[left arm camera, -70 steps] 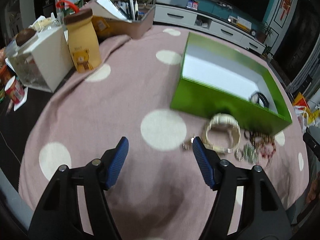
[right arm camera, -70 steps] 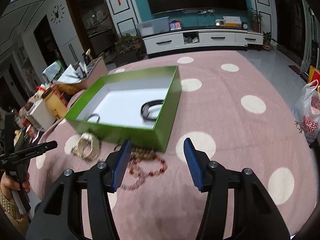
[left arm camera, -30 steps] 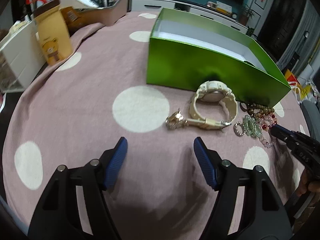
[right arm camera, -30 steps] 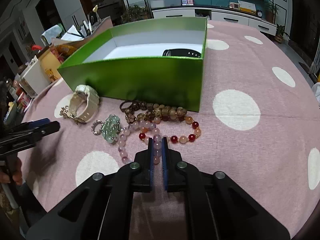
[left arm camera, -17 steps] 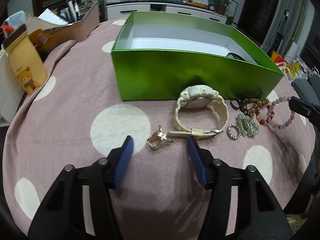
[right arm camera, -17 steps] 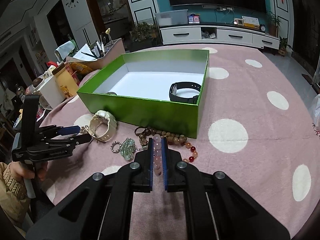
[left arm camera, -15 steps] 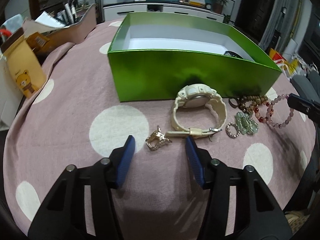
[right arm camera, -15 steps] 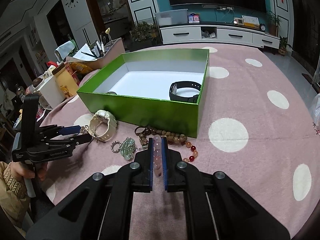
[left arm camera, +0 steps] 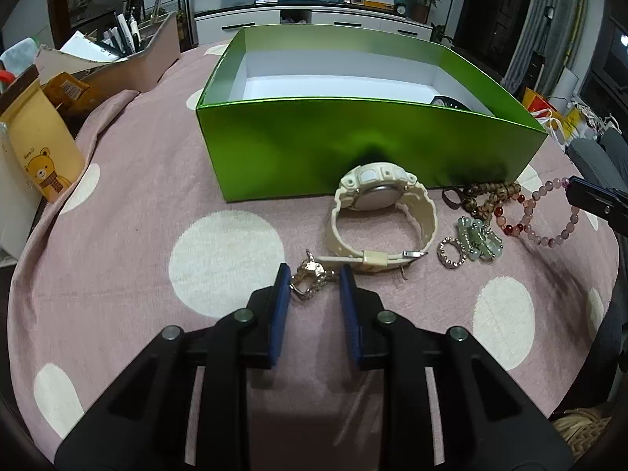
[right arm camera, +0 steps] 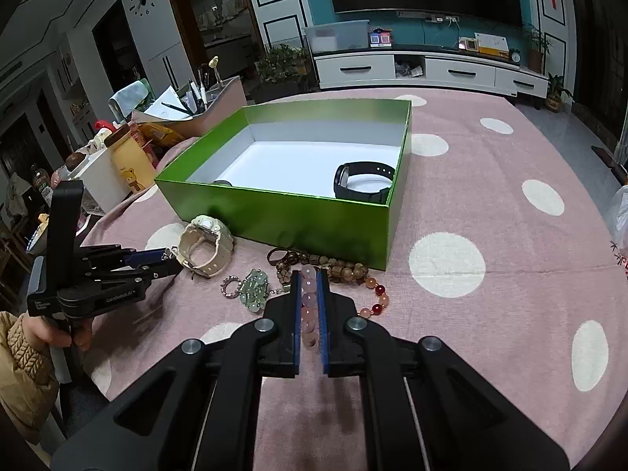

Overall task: Organize jewelry
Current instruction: 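Grasp the pink bead bracelet with the right tool while the left grasps the gold ornament, then lift and carry the pink bracelet and gold ornament over the green box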

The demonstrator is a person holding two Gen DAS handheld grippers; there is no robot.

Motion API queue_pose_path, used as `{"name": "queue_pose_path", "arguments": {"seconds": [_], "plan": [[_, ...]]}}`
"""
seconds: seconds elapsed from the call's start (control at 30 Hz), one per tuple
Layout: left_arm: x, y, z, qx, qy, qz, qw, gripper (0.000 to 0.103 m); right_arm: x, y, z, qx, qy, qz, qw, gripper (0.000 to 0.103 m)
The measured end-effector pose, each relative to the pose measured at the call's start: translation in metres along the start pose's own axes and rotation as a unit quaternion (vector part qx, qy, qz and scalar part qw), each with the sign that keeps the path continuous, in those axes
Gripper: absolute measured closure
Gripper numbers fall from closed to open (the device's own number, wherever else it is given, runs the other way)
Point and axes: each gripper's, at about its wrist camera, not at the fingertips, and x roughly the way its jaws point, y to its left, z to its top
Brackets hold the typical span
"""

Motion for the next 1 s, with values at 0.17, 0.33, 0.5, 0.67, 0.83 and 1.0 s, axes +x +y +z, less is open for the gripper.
{"name": "queue_pose_path", "arguments": {"seconds": [0.17, 0.33, 0.5, 0.67, 0.83, 1.0], "plan": [[-0.005, 0.003, -0.003, -0.028, 0.002, 0.006, 0.9996, 0.078, -0.006, 0.001, 0.002, 0.000, -0.007, 0.000, 1.000, 0.096], [-0.022, 0.005, -0.003, -0.051, -0.007, 0.019, 0.9985, 0.078, -0.012, 0.003, 0.003, -0.003, -0.013, 0.002, 1.000, 0.096], [-0.044, 0.006, -0.001, -0.061, -0.025, 0.030, 0.9974, 0.078, -0.019, 0.005, 0.005, -0.005, -0.022, 0.007, 1.000, 0.096], [-0.066, 0.003, 0.006, -0.063, -0.042, 0.048, 0.9960, 0.078, -0.026, 0.008, 0.011, -0.011, -0.033, 0.009, 0.999, 0.096], [-0.080, 0.000, 0.017, -0.068, -0.052, 0.067, 0.9941, 0.078, -0.031, 0.011, 0.019, -0.017, -0.044, 0.010, 0.999, 0.096], [-0.085, -0.005, 0.034, -0.068, -0.058, 0.077, 0.9930, 0.078, -0.034, 0.014, 0.030, -0.026, -0.057, 0.010, 0.998, 0.096]]}}
